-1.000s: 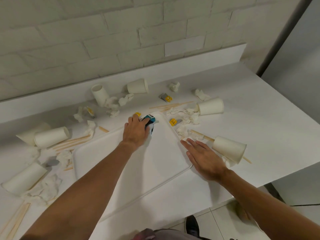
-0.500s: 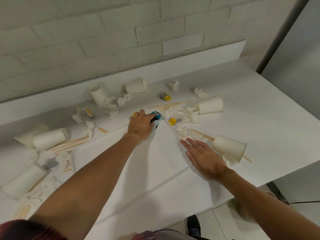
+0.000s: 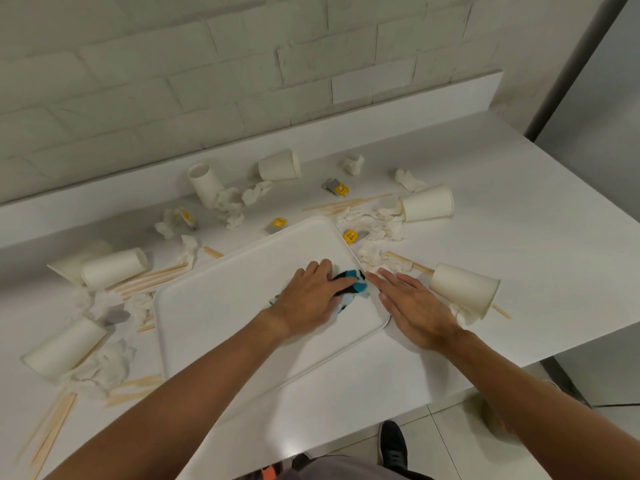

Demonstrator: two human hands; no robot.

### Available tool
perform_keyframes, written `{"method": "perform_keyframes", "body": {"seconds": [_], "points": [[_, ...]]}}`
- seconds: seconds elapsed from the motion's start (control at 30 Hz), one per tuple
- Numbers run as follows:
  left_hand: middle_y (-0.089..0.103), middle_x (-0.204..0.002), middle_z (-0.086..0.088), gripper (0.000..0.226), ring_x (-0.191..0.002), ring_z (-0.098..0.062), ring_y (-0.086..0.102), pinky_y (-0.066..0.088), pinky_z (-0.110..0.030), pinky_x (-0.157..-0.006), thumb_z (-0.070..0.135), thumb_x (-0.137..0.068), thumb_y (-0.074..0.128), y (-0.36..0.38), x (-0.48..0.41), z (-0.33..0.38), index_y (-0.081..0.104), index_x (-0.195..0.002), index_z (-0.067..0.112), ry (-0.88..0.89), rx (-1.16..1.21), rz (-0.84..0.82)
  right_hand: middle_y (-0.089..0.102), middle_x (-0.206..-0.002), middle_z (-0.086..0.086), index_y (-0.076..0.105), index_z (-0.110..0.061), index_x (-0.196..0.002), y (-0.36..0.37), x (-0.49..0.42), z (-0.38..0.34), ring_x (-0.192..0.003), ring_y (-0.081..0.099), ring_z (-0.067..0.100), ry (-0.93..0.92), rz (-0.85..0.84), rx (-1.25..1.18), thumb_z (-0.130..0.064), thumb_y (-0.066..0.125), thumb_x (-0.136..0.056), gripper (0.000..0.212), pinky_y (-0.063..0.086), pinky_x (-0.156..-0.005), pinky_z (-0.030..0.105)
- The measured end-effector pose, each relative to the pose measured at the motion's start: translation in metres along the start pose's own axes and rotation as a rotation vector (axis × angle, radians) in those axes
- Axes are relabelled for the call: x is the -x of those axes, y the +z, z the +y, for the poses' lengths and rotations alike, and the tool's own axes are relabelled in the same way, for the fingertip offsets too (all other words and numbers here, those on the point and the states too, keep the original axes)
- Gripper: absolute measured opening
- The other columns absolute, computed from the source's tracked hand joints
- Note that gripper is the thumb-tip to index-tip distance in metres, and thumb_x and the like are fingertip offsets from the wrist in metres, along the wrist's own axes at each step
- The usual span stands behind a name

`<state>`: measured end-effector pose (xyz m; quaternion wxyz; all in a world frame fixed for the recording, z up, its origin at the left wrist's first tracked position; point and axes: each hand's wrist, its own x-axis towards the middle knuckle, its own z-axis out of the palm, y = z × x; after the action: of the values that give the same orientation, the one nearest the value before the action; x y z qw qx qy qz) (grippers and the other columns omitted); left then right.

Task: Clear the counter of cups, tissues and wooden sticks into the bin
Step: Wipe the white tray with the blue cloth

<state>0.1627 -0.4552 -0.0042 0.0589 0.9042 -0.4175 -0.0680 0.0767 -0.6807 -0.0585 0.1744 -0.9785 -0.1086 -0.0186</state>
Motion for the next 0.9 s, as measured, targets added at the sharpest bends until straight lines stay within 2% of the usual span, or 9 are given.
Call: {"method": "perform_keyframes", "body": {"seconds": [0.13,0.27,0.37,0.6,0.77,0.9], "points": [[0.040,-0.111,-0.001,0.045,-0.098,-0.021,0.040,0.029,-0.031,-0.078,0.032,-0.101,0.038,0.000,0.016,0.014,0.037,-0.145,0.038,0.056,-0.013,-0.042,0.034,-0.157,-0.001,0.024,-0.028,-0.154,-0.002,0.000,0.001,-0.147,0.019,0.004,0.005,-0.005,-0.039,-0.031,0.017,-0.103,0.052,0.006,-0.118,0.018],[0.036,-0.103,0.003,0.045,-0.092,-0.017,0.036,0.025,-0.030,-0.075,0.030,-0.100,0.042,-0.003,0.033,0.016,0.038,-0.143,0.043,0.172,-0.026,-0.098,0.034,-0.157,0.001,0.025,-0.026,-0.154,-0.004,0.002,0.000,-0.147,0.019,0.004,0.001,-0.010,-0.056,-0.031,0.016,-0.102,0.053,0.007,-0.119,0.019],[0.037,-0.105,0.003,0.047,-0.094,-0.015,0.035,0.025,-0.029,-0.078,0.031,-0.100,0.042,-0.007,0.045,0.010,0.035,-0.144,0.046,0.224,-0.040,-0.157,0.034,-0.156,0.001,0.026,-0.025,-0.154,-0.004,0.002,-0.001,-0.147,0.019,0.005,-0.011,-0.004,-0.046,-0.032,0.015,-0.102,0.054,0.007,-0.118,0.018],[0.038,-0.103,0.002,0.047,-0.091,-0.016,0.038,0.023,-0.029,-0.075,0.028,-0.099,0.043,-0.006,0.052,0.007,0.039,-0.142,0.044,0.139,-0.043,-0.108,0.040,-0.153,0.002,0.030,-0.022,-0.153,-0.003,0.001,-0.001,-0.146,0.021,0.003,-0.026,0.017,-0.038,-0.024,0.023,-0.103,0.051,0.005,-0.117,0.014],[0.039,-0.101,0.000,0.045,-0.091,-0.018,0.037,0.028,-0.033,-0.077,0.027,-0.098,0.041,-0.002,0.025,0.034,0.042,-0.141,0.042,0.136,-0.026,-0.070,0.039,-0.154,0.003,0.030,-0.022,-0.152,-0.005,0.002,-0.001,-0.145,0.022,0.005,-0.033,0.017,-0.062,-0.030,0.016,-0.101,0.053,0.004,-0.116,0.013],[0.042,-0.101,-0.001,0.048,-0.090,-0.019,0.040,0.025,-0.032,-0.075,0.028,-0.097,0.040,0.001,0.011,0.033,0.039,-0.142,0.043,0.063,-0.030,-0.030,0.038,-0.154,0.001,0.029,-0.024,-0.152,-0.003,0.000,0.001,-0.146,0.021,0.005,-0.027,0.003,-0.072,-0.027,0.021,-0.102,0.051,0.002,-0.116,0.012]]}}
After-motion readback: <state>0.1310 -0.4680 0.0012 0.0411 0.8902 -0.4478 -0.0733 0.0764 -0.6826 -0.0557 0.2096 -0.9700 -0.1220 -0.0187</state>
